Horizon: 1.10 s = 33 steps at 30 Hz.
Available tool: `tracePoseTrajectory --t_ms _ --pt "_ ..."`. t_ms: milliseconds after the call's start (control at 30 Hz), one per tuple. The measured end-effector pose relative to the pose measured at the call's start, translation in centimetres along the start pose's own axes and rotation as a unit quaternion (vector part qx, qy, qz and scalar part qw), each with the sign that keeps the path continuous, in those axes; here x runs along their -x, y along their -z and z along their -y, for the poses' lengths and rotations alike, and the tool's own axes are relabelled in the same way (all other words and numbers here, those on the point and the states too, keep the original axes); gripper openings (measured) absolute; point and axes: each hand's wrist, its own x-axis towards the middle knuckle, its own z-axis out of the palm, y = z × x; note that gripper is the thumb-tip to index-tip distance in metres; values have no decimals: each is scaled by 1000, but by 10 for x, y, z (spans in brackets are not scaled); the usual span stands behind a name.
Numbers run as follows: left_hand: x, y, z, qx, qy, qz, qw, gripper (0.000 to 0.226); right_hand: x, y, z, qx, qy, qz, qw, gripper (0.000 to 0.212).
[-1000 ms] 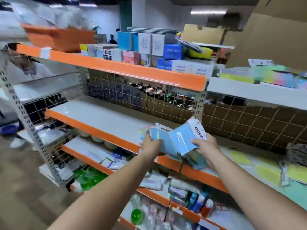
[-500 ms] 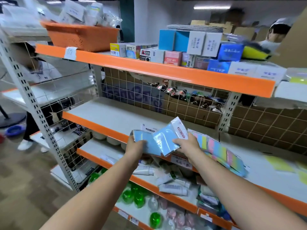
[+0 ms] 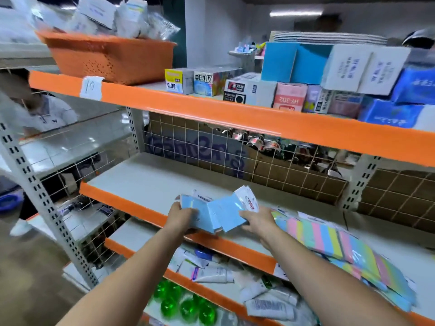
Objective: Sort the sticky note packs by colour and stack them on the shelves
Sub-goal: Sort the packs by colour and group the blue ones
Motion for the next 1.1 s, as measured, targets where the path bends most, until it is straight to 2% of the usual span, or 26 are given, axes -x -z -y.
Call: tracePoseTrajectory --t_ms 267,367,533,633,733,800,933,1100 --pt "-61 10 -4 -89 53 29 994 26 -27 -18 -8 3 -96 -11 995 29" --pt "-76 10 -5 -112 62 75 989 22 -26 -16 -12 -9 -128 7 992 19" --pt "-93 10 -9 -159 78 135 975 18 -18 -17 -18 -3 -152 -12 988 38" --pt "-101 10 -10 -185 67 164 967 15 -14 -20 -21 102 -155 -59 981 56" --pt "-105 10 -6 -185 56 168 967 14 -4 -27 -21 145 -157 -118 970 28" --pt "-108 11 -1 -165 49 161 972 18 -2 -32 -23 169 -139 -158 963 25" --pt "-112 8 7 -147 36 137 979 26 -6 -38 -31 131 -116 -204 963 17" --pt "-126 13 9 -242 3 140 960 37 -1 -41 -28 194 -118 -197 954 38"
